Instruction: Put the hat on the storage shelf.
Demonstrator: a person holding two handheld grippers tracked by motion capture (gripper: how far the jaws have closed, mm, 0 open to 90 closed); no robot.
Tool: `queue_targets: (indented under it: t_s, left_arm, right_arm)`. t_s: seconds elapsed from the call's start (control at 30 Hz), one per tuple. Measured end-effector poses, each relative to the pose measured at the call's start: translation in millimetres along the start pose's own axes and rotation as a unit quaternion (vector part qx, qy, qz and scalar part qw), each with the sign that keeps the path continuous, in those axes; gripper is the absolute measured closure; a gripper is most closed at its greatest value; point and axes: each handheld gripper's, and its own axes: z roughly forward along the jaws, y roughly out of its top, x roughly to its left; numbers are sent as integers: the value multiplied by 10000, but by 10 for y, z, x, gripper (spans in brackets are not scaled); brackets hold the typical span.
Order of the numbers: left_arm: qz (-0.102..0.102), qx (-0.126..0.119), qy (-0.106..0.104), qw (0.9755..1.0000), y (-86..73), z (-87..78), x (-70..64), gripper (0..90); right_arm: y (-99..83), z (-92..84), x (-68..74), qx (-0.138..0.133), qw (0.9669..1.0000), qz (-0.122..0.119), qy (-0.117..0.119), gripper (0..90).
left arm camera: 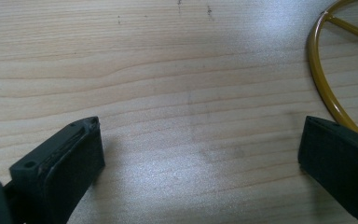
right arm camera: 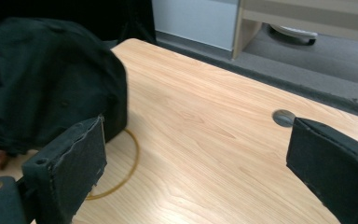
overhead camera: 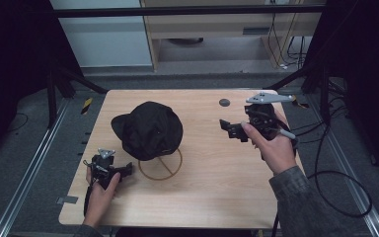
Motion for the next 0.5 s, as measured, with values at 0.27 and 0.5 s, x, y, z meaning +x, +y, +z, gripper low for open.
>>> queue_targets:
  t_s: [0.27, 0.5]
  left_arm:
    - [61, 1, -63, 10000, -2, -3, 15, 0]
    - [57, -7, -58, 10000, -3, -1, 13, 0]
  right_arm:
    - [-233, 89, -209, 94, 9997, 85, -219, 62]
    - [-519, 194, -302, 226, 9989, 290, -295, 70]
